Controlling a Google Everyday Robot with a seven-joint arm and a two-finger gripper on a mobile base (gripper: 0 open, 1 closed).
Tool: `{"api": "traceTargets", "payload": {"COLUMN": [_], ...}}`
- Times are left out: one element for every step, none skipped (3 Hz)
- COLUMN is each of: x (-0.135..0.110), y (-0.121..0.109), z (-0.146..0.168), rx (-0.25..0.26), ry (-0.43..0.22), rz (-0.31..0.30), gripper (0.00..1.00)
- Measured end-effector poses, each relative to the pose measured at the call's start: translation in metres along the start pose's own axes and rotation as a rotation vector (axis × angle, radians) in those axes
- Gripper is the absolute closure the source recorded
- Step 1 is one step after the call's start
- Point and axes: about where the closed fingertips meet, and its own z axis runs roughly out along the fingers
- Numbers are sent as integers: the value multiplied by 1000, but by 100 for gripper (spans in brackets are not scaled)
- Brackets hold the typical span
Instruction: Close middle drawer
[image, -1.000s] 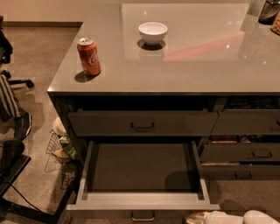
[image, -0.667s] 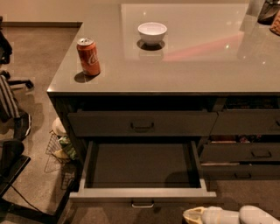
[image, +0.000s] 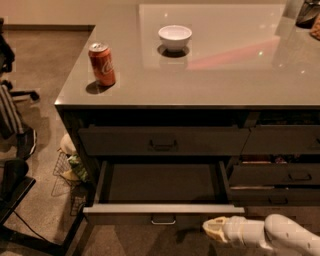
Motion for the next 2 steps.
{"api": "traceTargets", "payload": {"x": [-43, -42], "y": [-29, -27], "z": [15, 15], "rx": [1, 1], "ry": [-32, -32], "rz": [-65, -65], "gripper": [100, 100]}}
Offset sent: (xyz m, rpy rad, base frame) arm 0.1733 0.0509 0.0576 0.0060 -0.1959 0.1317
